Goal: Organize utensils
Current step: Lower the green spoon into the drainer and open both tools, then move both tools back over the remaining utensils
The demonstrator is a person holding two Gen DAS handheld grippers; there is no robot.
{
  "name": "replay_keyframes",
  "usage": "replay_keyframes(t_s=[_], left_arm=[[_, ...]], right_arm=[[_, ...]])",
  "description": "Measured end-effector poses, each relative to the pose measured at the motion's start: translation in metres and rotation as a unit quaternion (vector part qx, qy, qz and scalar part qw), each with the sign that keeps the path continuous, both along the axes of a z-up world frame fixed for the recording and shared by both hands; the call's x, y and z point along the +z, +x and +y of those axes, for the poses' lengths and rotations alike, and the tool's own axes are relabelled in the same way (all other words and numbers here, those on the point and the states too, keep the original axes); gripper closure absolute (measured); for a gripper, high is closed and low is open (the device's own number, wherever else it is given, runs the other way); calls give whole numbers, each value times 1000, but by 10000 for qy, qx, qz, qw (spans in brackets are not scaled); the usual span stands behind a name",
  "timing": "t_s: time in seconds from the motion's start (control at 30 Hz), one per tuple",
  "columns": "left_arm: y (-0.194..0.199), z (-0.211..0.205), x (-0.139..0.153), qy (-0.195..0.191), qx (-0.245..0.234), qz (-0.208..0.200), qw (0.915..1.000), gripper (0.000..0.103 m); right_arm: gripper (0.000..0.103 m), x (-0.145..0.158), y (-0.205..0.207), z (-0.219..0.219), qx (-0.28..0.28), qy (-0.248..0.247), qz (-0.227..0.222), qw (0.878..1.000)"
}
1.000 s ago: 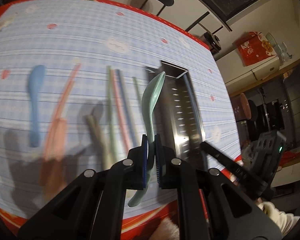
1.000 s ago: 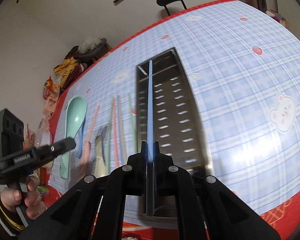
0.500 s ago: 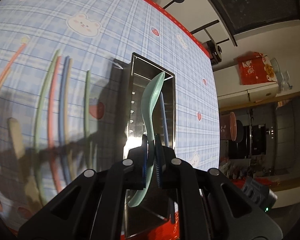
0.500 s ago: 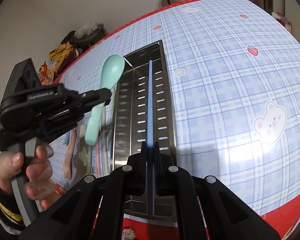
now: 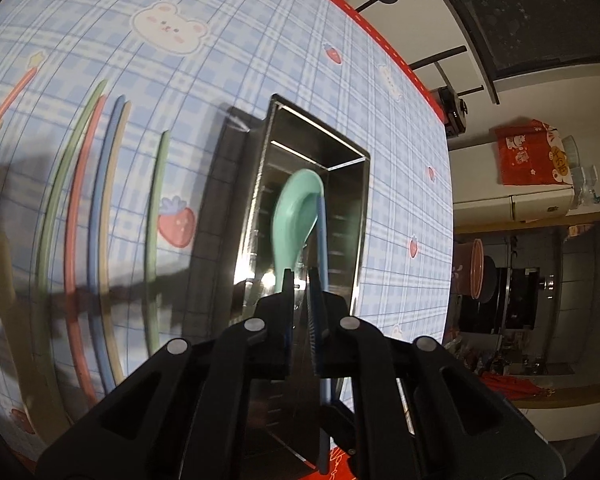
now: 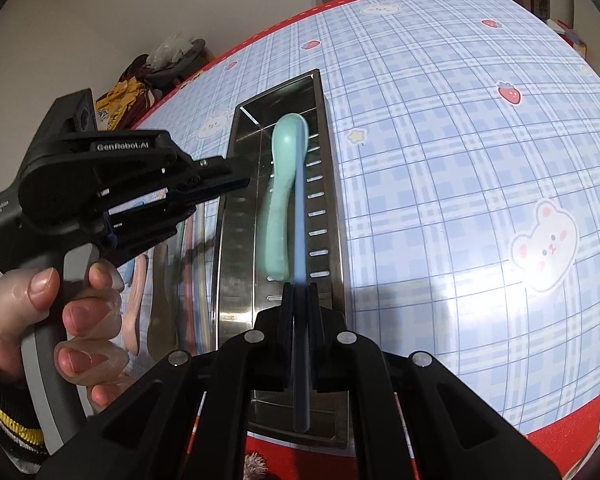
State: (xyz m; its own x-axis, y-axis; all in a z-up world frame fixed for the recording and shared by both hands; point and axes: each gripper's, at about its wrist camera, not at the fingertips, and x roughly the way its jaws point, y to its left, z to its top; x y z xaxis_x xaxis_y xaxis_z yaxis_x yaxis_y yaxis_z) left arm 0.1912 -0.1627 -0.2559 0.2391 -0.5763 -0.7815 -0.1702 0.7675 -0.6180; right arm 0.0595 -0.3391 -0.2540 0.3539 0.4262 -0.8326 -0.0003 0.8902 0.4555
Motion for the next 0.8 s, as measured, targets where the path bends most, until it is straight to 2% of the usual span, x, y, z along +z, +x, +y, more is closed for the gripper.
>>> replay_keyframes(t_s=[0.17, 0.23, 0.3, 0.37, 0.47, 0.57, 0.63, 0.7, 0.73, 0.8], left_arm=[[6, -2, 12, 175, -69, -256, 9995, 93], [6, 4, 23, 322, -63, -439, 9985, 89], [5, 13, 32, 430, -41, -595, 9973, 78], [2, 24, 44, 610, -29, -811, 9948, 73], [-4, 37, 60, 870, -88, -1139, 9896, 62], [-15, 50, 73, 1197, -193, -1452, 9819, 47], [-24, 60, 80, 1429, -272, -1641, 9757, 40], [-31, 68, 83, 1628, -341, -1733, 9707, 24], [-36, 74, 85, 1734, -362, -1788, 9678, 20], [-44, 88, 87, 1901, -402, -1847, 9634, 11]], right_arm=[[96, 3, -1, 0, 20, -22, -44, 10000], [95, 6, 0, 1, 27, 15, -100, 9999], [95, 9, 0, 4, 84, -13, -166, 9998], [93, 11, 0, 7, 121, -32, -212, 9997], [84, 15, -1, 10, 109, -66, -313, 9994], [67, 19, -1, 11, 43, -141, -433, 9990], [45, 22, -1, 11, -32, -264, -497, 9984], [33, 27, -2, 13, -126, -416, -622, 9971], [23, 29, -3, 14, -171, -497, -670, 9964], [11, 32, -4, 16, -285, -674, -771, 9943]])
